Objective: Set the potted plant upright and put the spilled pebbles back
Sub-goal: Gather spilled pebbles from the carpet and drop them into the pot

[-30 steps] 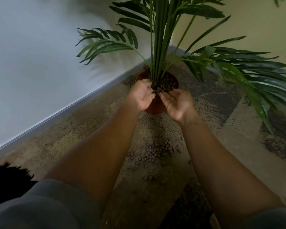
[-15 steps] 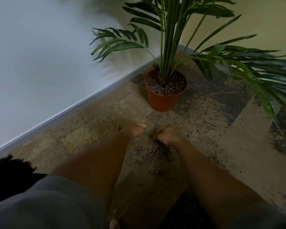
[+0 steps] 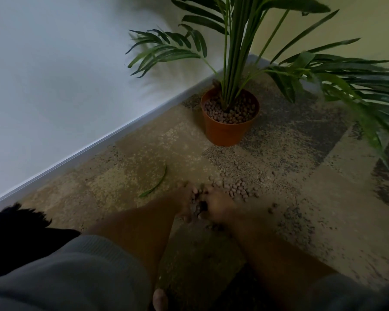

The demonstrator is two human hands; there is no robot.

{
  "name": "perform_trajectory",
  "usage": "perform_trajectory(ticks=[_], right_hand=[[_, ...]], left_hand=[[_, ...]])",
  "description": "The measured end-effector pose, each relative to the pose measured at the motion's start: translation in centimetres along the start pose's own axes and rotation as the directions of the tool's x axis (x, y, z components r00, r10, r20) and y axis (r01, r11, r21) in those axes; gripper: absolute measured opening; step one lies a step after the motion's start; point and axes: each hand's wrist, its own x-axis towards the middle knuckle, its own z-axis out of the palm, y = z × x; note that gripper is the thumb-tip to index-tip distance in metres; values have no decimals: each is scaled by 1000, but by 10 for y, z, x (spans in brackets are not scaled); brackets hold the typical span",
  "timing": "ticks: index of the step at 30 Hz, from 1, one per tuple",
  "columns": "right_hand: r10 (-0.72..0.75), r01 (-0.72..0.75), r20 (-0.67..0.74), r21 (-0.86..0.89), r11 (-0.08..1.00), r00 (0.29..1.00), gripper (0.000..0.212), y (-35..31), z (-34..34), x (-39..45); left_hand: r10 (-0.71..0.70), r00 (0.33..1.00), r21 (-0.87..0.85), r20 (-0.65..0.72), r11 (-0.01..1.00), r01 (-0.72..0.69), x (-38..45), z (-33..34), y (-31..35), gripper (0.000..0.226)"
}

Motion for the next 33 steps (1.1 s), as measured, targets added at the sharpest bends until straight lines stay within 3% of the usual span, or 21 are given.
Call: perform_trajectory(ticks=[3,7,10,14,18,19,20,22,24,26,29,31,33], right_hand=[[-6,5,-16,-8,1000,1000,46,-1,-1,-2],[46,-44,-81,30,999,996,35,-4,-5,1],[76,-72,-87,52,996,993,32,-7,-7,4],[143,-132,-91,120,984,986,28,-10,-8,6],[281,-221,-99,399,890,954,19,-4,-13,10],[354,-268,-63,535,801,933,17,-1,-14,12],[436,-323,17,697,640,900,15,1,-17,14],[500,-382,236,900,212,833,14,5,-23,16],[450,-369,374,924,-103,811,18,10,-27,15],[368,-327,451,877,-353,813,21,18,-28,11],[254,-309,500,785,-537,828,12,26,-28,6],[220,-287,489,759,-584,844,12,28,-29,4],[210,-270,465,764,-586,860,15,28,-30,2]], left_hand=[[31,998,16,-54,999,-30,1,3,-1,70],[57,993,-97,-107,993,-68,5,1,2,32],[72,987,-9,-143,997,-74,4,-3,6,14],[29,992,-29,-122,999,-33,2,-3,9,14],[-4,991,8,-137,1000,5,5,-7,9,9],[-3,989,-12,-150,1000,1,5,-8,8,8],[-7,988,-37,-156,999,2,6,-8,8,11],[-19,986,-60,-163,998,9,5,-9,8,18],[-31,988,-87,-152,996,18,5,-9,9,21],[-54,994,-177,-96,983,36,4,-11,10,25],[-152,988,-468,39,871,152,4,-16,16,26],[-187,963,-740,196,615,270,1,-20,26,10],[-182,945,-878,272,355,321,-1,-23,31,11]])
